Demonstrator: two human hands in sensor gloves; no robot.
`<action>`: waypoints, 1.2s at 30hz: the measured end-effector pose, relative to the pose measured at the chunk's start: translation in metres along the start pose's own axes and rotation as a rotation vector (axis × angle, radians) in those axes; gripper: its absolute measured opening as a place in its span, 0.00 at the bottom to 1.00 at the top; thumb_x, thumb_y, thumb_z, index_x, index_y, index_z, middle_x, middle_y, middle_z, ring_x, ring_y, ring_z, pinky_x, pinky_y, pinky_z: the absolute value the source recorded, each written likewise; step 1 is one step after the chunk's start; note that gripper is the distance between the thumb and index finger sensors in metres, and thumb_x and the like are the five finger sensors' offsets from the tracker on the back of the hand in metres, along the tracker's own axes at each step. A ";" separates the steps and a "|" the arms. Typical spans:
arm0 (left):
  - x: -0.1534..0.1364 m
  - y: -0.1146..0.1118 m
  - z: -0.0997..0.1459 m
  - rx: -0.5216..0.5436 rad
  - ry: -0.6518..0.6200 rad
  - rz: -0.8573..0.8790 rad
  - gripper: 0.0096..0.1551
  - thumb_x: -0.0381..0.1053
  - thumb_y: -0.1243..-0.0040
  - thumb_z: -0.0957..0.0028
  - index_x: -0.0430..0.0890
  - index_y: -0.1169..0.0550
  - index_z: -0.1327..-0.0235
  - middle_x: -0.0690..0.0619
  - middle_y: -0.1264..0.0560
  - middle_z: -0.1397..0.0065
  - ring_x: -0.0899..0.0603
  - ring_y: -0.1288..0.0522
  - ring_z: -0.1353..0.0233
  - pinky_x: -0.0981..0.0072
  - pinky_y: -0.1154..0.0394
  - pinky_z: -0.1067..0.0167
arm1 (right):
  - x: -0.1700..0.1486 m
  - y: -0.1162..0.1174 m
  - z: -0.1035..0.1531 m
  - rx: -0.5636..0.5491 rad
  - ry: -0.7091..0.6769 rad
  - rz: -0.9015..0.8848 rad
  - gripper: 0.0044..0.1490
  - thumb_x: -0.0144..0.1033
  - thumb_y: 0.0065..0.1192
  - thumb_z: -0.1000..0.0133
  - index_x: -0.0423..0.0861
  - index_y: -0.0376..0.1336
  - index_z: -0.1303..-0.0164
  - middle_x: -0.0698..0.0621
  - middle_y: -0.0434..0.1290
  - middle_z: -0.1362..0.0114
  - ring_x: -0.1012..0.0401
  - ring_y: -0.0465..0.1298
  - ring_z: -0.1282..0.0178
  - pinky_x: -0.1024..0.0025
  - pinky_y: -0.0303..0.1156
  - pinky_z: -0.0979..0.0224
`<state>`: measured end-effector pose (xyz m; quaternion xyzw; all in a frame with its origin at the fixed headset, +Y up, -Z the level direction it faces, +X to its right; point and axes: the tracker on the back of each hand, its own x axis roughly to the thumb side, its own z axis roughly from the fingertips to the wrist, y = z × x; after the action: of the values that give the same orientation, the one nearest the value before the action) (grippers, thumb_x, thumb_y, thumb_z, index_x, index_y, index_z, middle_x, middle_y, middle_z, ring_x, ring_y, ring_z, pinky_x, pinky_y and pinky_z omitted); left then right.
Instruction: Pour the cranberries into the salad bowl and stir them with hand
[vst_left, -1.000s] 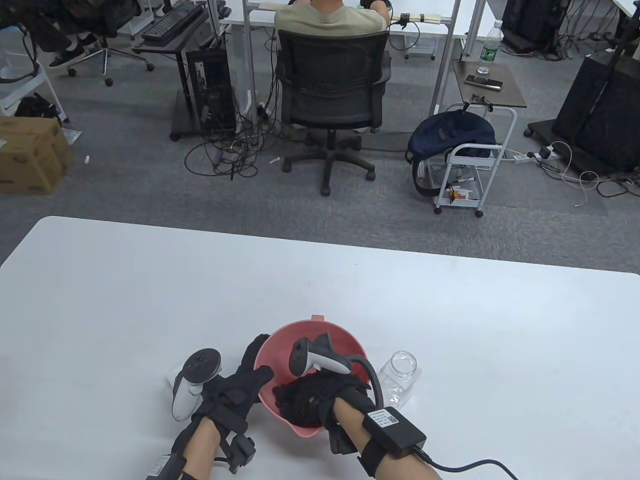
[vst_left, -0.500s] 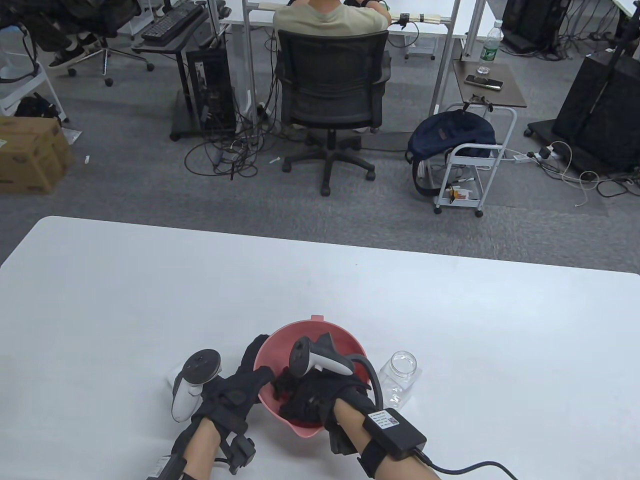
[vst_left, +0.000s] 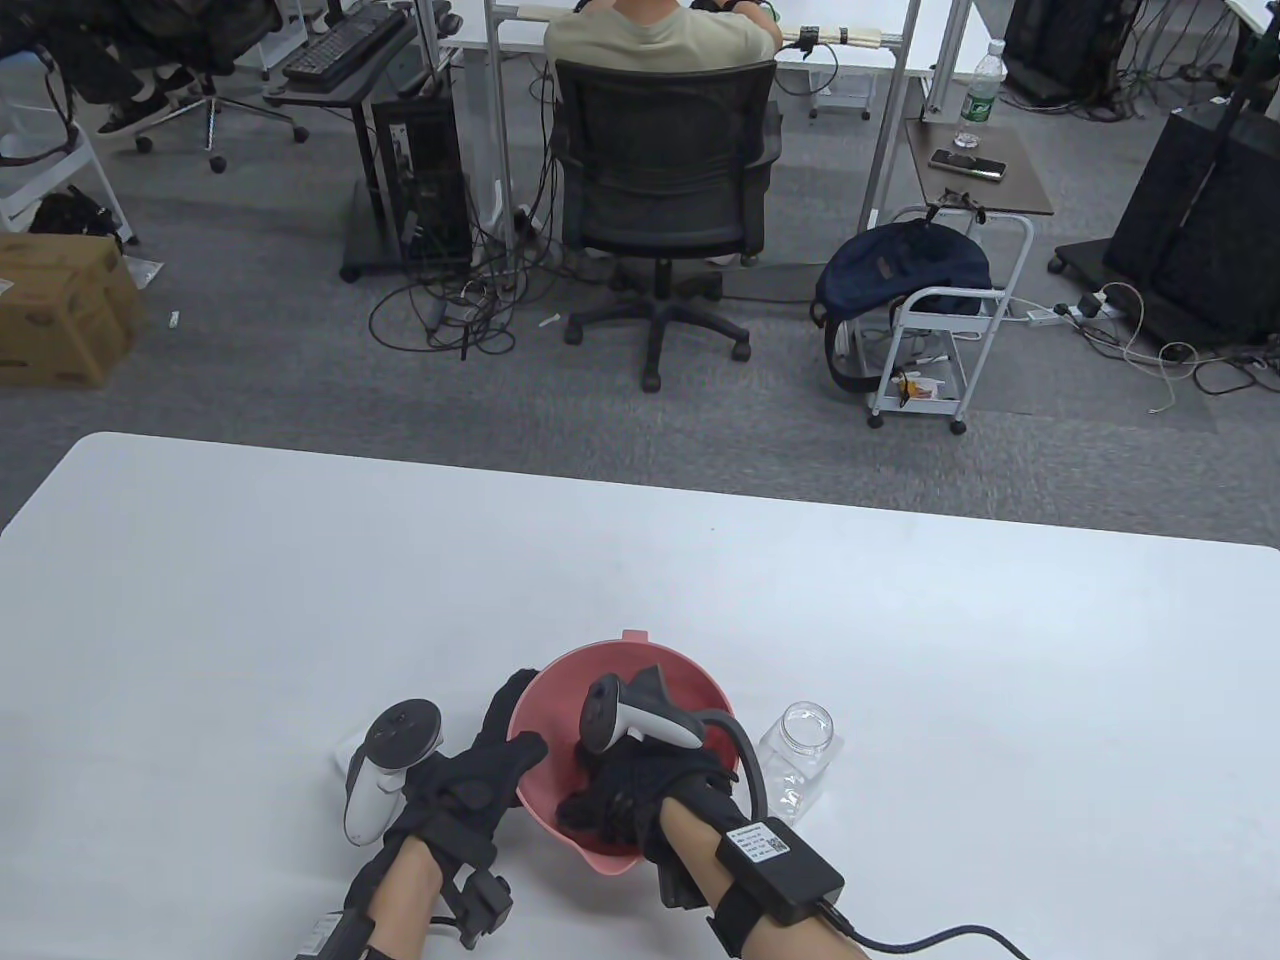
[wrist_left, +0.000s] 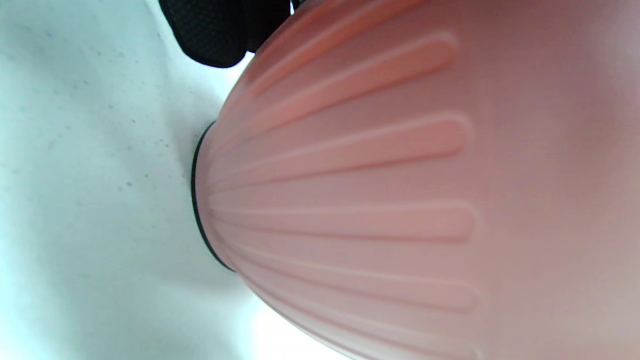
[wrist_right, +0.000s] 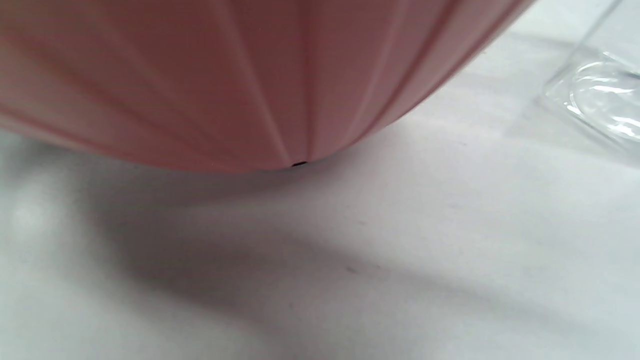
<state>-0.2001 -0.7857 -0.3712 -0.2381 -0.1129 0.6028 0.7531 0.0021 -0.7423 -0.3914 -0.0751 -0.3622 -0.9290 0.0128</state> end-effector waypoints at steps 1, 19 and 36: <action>0.000 0.000 0.000 0.000 0.001 -0.002 0.43 0.68 0.57 0.35 0.70 0.63 0.17 0.46 0.53 0.08 0.30 0.44 0.15 0.44 0.35 0.23 | -0.001 0.000 -0.001 0.021 0.018 -0.017 0.55 0.82 0.51 0.43 0.62 0.41 0.13 0.51 0.40 0.09 0.60 0.62 0.16 0.65 0.72 0.19; 0.000 0.000 0.000 -0.001 0.002 0.002 0.43 0.68 0.57 0.35 0.69 0.63 0.17 0.46 0.53 0.08 0.30 0.45 0.15 0.43 0.35 0.23 | -0.005 -0.002 0.000 -0.015 0.148 0.026 0.53 0.79 0.53 0.38 0.44 0.56 0.21 0.54 0.78 0.32 0.79 0.81 0.51 0.93 0.83 0.58; 0.000 0.001 0.000 -0.010 0.001 -0.014 0.43 0.68 0.56 0.35 0.69 0.64 0.18 0.46 0.53 0.08 0.30 0.44 0.15 0.43 0.35 0.23 | 0.000 -0.001 0.000 0.027 -0.012 0.033 0.26 0.71 0.58 0.47 0.90 0.60 0.38 0.86 0.77 0.30 0.87 0.81 0.39 0.90 0.85 0.41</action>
<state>-0.2007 -0.7857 -0.3716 -0.2415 -0.1171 0.5968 0.7561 0.0024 -0.7413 -0.3920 -0.0864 -0.3737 -0.9231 0.0268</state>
